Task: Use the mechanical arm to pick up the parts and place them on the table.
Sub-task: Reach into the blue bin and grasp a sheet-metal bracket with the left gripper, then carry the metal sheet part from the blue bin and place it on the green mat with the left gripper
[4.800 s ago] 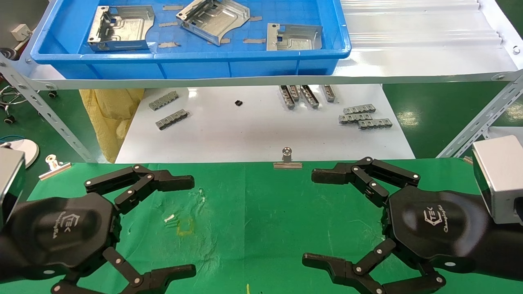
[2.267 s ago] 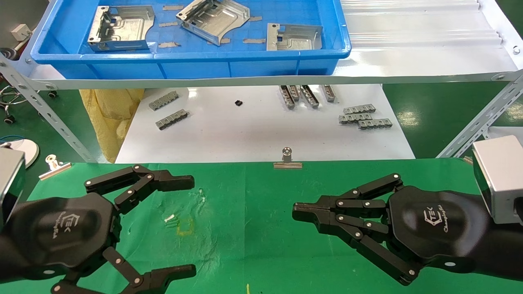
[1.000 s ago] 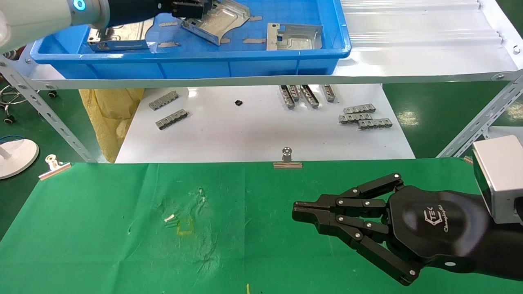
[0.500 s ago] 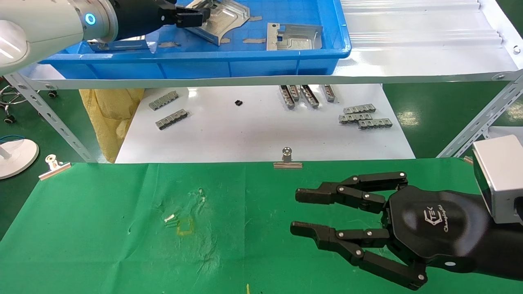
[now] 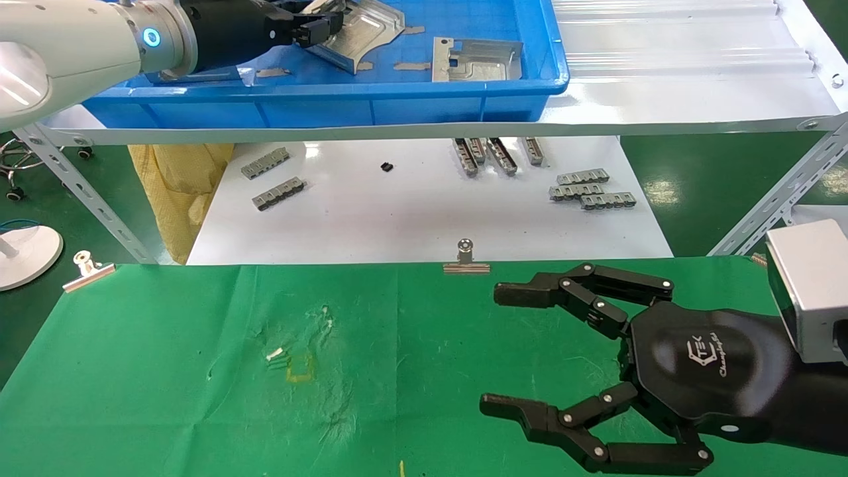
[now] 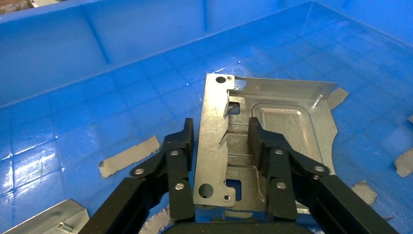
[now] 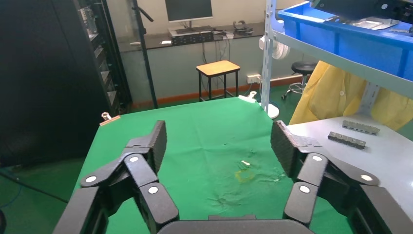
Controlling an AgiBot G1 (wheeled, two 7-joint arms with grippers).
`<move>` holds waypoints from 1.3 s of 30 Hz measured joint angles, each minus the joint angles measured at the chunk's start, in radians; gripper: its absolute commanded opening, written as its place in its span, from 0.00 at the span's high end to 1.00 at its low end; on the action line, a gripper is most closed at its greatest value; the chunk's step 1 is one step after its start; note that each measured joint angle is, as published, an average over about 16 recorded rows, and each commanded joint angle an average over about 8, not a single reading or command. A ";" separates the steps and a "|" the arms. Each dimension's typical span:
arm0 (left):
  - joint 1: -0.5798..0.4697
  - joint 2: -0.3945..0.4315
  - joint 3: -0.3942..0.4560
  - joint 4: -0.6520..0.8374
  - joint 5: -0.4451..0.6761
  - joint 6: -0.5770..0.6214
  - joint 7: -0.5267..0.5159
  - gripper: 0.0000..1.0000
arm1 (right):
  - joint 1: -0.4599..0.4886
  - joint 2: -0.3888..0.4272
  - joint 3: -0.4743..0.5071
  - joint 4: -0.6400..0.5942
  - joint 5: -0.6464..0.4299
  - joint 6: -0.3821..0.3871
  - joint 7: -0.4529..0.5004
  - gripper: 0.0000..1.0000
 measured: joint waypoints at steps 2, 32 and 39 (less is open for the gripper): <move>0.001 0.000 0.000 -0.002 0.000 0.000 0.002 1.00 | 0.000 0.000 0.000 0.000 0.000 0.000 0.000 0.00; 0.055 -0.222 -0.092 -0.142 -0.187 0.665 0.251 1.00 | 0.000 0.000 0.000 0.000 0.000 0.000 0.000 0.00; 0.198 -0.350 -0.073 -0.264 -0.251 0.860 0.397 1.00 | 0.000 0.000 0.000 0.000 0.000 0.000 0.000 0.00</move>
